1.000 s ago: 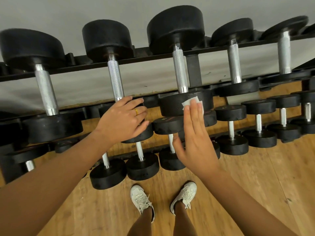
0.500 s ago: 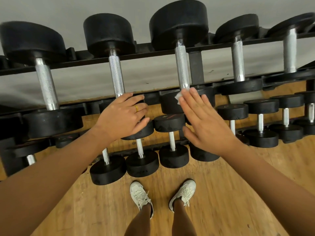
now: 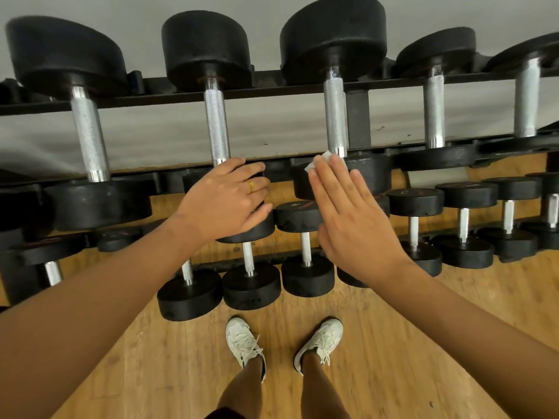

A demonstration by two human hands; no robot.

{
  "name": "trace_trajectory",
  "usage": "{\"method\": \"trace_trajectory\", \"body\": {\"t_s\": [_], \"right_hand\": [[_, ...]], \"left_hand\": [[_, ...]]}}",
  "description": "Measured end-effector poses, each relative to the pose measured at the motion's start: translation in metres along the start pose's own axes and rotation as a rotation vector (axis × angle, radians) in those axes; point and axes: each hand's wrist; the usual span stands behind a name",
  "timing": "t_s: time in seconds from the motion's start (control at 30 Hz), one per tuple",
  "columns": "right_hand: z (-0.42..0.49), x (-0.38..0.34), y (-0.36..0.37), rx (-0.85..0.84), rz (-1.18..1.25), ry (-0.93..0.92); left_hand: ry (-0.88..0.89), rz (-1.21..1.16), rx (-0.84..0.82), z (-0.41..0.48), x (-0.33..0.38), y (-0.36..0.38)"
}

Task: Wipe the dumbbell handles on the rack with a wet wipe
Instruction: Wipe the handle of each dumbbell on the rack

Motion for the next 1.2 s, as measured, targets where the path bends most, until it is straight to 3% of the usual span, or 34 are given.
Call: {"method": "trace_trajectory", "body": {"t_s": [0.1,0.27,0.43,0.6,1.2], "right_hand": [[-0.011,0.002,-0.001,-0.026,-0.023,-0.005],[0.001,-0.011,-0.004,-0.031,-0.055,-0.014],[0.017,-0.019,-0.001,-0.069,-0.148,-0.069],[-0.008,-0.005,-0.011,-0.141,-0.164,-0.096],[0.057,-0.008,-0.013,-0.287,-0.398,-0.414]], "left_hand": [[-0.014,-0.002,0.02,0.0,0.0,-0.002],[-0.308,-0.029,0.092,-0.03,0.016,0.002],[-0.534,-0.071,0.315,-0.022,0.032,0.016],[-0.508,-0.1,0.389,-0.026,0.031,0.023],[-0.542,-0.119,0.507,-0.025,0.032,0.032]]}}
Point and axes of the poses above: each hand's wrist, its own z-axis towards the middle knuckle, its own y-axis out of the palm, x = y × z, and after that the axes turned 8 degrees about z, right-handed
